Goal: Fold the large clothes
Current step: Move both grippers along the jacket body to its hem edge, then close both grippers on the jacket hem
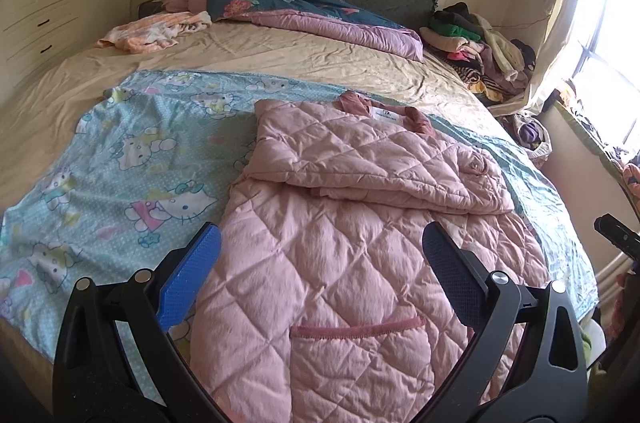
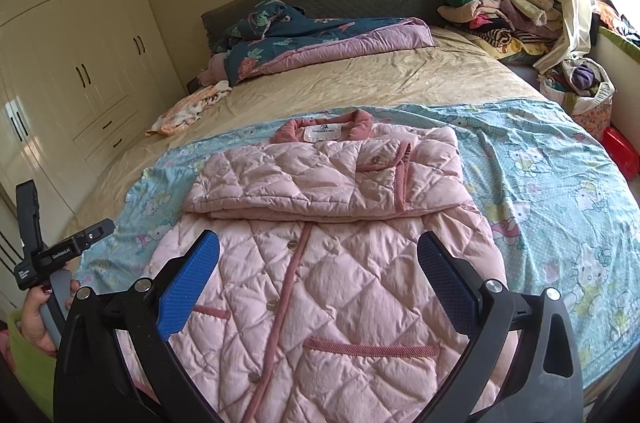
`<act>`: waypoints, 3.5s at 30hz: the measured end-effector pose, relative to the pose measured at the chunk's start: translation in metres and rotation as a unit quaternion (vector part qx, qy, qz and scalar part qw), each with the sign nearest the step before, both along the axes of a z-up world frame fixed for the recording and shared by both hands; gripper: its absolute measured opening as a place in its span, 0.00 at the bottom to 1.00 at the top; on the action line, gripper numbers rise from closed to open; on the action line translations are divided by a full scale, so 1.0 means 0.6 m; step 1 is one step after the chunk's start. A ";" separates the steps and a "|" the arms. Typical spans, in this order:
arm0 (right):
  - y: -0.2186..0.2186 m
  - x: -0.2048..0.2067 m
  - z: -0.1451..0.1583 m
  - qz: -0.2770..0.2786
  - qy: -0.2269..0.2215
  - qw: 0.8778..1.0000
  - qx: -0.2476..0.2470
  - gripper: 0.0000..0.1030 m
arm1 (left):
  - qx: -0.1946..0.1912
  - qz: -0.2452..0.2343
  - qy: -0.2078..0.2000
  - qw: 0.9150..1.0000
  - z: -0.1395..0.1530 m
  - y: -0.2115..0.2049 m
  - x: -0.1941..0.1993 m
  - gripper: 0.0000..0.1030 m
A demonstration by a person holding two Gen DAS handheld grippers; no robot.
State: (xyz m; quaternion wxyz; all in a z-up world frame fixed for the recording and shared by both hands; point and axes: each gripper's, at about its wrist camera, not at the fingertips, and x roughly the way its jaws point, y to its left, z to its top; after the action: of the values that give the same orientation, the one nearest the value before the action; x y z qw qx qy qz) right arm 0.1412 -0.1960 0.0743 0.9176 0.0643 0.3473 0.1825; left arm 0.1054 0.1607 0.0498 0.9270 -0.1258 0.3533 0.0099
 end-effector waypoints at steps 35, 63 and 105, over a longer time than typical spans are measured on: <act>-0.100 -0.076 -0.131 -0.044 0.055 0.997 -0.044 0.96 | 0.028 -0.002 0.050 0.998 -0.115 -0.036 -0.087 0.92; -0.168 -0.124 -0.230 -0.059 0.134 0.985 -0.093 0.96 | 0.027 0.028 0.117 0.992 -0.205 0.040 -0.163 0.92; -0.199 -0.203 -0.225 0.018 0.117 0.991 -0.060 0.21 | 0.013 -0.051 0.098 0.994 -0.181 -0.005 -0.212 0.15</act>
State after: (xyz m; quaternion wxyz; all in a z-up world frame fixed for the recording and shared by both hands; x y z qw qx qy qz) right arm 0.0193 -0.3152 -0.0608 0.8695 0.0236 0.4634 0.1694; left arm -0.0217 0.1574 -0.0590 0.8889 -0.0939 0.4479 -0.0208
